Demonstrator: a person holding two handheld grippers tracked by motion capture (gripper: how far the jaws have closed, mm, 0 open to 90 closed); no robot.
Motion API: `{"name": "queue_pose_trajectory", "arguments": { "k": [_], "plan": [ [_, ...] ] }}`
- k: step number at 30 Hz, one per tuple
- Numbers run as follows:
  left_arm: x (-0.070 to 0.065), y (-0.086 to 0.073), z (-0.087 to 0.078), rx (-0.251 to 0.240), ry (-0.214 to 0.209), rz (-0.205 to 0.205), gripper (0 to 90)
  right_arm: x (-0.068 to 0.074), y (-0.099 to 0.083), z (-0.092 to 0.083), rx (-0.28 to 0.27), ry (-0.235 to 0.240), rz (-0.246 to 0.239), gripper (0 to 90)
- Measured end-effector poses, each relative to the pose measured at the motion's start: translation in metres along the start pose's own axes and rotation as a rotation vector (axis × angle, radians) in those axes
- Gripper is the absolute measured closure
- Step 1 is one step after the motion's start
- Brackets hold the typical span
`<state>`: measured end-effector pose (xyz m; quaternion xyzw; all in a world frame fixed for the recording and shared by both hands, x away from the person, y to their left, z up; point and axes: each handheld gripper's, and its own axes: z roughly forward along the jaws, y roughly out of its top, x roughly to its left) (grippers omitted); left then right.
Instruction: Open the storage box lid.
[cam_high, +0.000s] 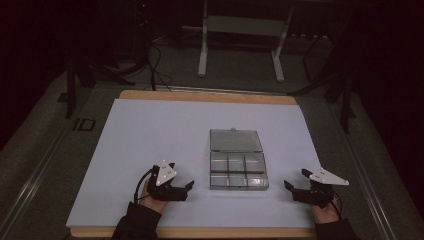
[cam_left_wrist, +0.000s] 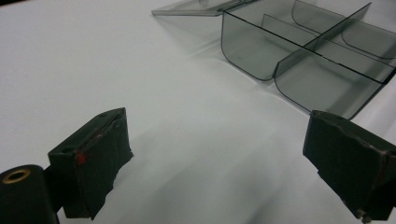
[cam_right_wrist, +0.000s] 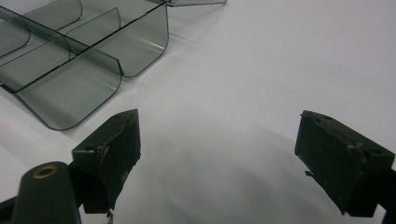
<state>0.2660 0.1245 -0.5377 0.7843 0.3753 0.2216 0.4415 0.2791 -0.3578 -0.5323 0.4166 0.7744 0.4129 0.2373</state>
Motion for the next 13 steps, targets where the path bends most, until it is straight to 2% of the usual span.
{"name": "queue_pose_trajectory", "arguments": {
  "k": [3, 13],
  "plan": [
    [-0.0008, -0.0002, 0.0000, -0.002, 0.010, 0.004, 8.6, -0.0005, -0.0001, 0.0003, 0.003, -0.006, 0.008, 14.2],
    [0.0019, -0.0002, 0.0004, 0.001, 0.009, -0.027, 8.6, 0.0019, 0.0001, 0.0020, 0.018, -0.023, -0.011, 14.3]
  ]
}}
